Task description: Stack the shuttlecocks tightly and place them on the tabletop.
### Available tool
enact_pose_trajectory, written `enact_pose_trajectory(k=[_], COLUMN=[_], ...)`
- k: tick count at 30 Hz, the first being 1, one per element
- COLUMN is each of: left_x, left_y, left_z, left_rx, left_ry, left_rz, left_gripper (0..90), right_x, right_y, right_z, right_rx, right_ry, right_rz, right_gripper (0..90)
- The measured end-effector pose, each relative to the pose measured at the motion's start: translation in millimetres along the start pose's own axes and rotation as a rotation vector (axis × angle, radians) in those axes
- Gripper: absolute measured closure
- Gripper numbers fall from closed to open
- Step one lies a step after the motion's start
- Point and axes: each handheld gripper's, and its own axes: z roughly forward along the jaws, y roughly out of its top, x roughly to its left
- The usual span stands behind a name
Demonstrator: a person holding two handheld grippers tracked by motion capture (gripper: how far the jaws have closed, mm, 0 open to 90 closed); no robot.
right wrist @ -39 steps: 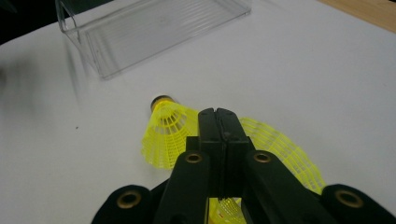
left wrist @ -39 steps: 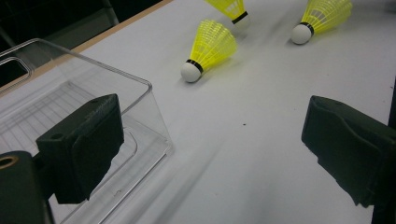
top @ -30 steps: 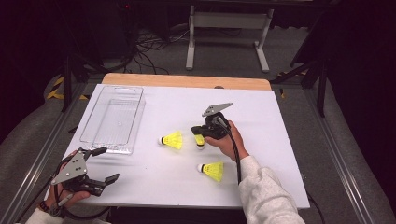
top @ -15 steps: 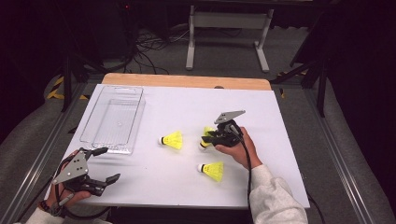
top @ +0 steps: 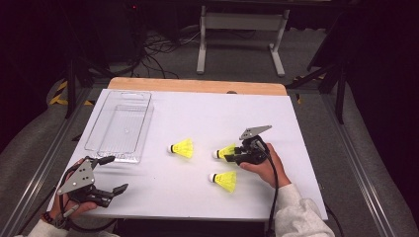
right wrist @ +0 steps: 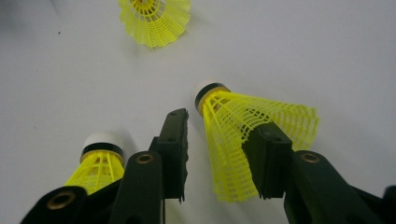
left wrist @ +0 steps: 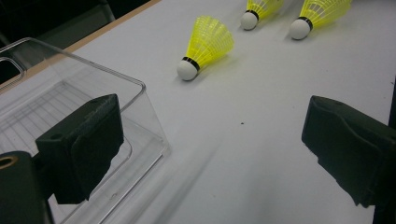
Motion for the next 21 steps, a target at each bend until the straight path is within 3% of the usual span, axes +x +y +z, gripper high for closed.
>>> enact_pose_trajectory(k=[4,8,12,21], left_x=[-0.4,-0.4,-0.4,-0.3], left_y=[0.0,-0.1,-0.1,0.5], left_z=[0.3,-0.2,-0.3,-0.2], left_rx=[0.001,0.001,0.001,-0.004], left_ry=[-0.002,-0.002,-0.003,-0.002], left_rz=[0.002,0.004,0.004,0.003], left_gripper=[6.4,6.3,6.3,6.3], right_x=[1.6,4.6,8.1,19.6], right_y=[-4.7,-7.8,-5.8,15.0], right_z=[-0.6,1.3,2.4,7.3], right_rx=[0.016,0.037,0.044,-0.019], right_ry=[0.011,0.026,0.029,0.002], right_rz=[0.001,-0.016,-0.044,-0.093], right_gripper=[70.9,88.2,90.0,90.0])
